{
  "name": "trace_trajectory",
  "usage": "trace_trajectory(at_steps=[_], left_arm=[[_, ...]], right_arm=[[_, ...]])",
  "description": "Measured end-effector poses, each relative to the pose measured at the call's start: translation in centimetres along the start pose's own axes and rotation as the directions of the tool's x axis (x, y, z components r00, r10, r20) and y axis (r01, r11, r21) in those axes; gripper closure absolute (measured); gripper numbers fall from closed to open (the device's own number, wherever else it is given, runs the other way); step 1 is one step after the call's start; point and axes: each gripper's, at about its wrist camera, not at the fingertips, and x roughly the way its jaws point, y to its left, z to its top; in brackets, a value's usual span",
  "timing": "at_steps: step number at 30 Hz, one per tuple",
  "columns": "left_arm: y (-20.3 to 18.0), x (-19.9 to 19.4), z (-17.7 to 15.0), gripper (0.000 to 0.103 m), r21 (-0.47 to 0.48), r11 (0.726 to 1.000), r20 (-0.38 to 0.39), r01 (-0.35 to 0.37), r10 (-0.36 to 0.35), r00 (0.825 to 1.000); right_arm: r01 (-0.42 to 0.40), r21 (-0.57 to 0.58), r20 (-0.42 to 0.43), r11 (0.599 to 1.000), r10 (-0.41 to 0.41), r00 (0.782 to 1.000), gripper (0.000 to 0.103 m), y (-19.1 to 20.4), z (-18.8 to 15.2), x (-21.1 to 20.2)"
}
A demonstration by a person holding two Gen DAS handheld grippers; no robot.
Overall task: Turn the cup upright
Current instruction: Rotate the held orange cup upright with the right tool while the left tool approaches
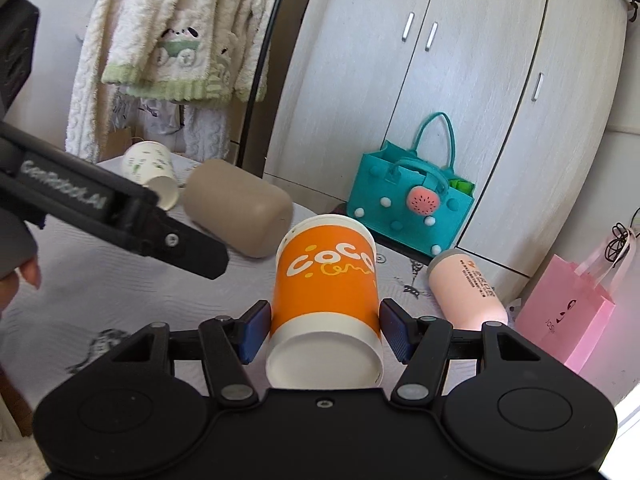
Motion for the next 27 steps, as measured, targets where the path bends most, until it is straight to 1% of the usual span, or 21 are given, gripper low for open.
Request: trace_trajectory(at_steps=[4,9,13,15,19,22,23,27], left_arm=[[0.3,-1.1,-0.6,0.0,0.004,1.0,-0.003,-0.004,0.004,1.0],[0.5,-2.1,-1.2,0.0,0.019,1.0,-0.015,-0.009,0.009,1.0],[1.0,-2.8,-1.5,0.0,0.011,1.0,-0.029,0.006,-0.005,1.0],[1.2,-3.1,-1.5,0.0,0.012,1.0,-0.029,0.007,-0.006,1.0],[1.7,-4.1,-1.8,0.0,0.032,0.999,-0.015,-0.011,0.012,1.0],[2.4,-4.8,-1.8,0.0,0.027,0.999,-0.012,-0.019,0.019,1.0],[2.7,-5.0,-1.9,0.0,0.025,0.999,-0.012,-0.022,0.022,1.0],[3.6,-5.3,-1.9,0.0,0.019,0.999,-0.02,-0.035,0.035,0.999]], right_arm=[[0.02,-0.006,0.018,1.0,-0.02,1.0,0.038,1.5,-0.3,-1.4],[0.02,-0.004,0.037,1.0,-0.02,0.999,0.038,2.6,-0.8,-3.1],[0.008,0.012,0.04,1.0,-0.008,0.999,0.038,3.2,-0.9,-4.0],[0.004,0.023,0.054,1.0,-0.005,0.999,0.038,3.5,-1.1,-4.5],[-0.032,0.078,0.079,0.996,0.026,0.997,0.038,3.6,-1.5,-5.0],[-0.041,0.098,0.088,0.994,0.032,0.996,0.038,4.3,-1.8,-4.9],[-0.04,0.102,0.091,0.994,0.031,0.995,0.038,4.5,-1.9,-4.8],[0.016,0.1,0.114,0.995,-0.028,0.993,0.038,5.6,-2.4,-4.7]])
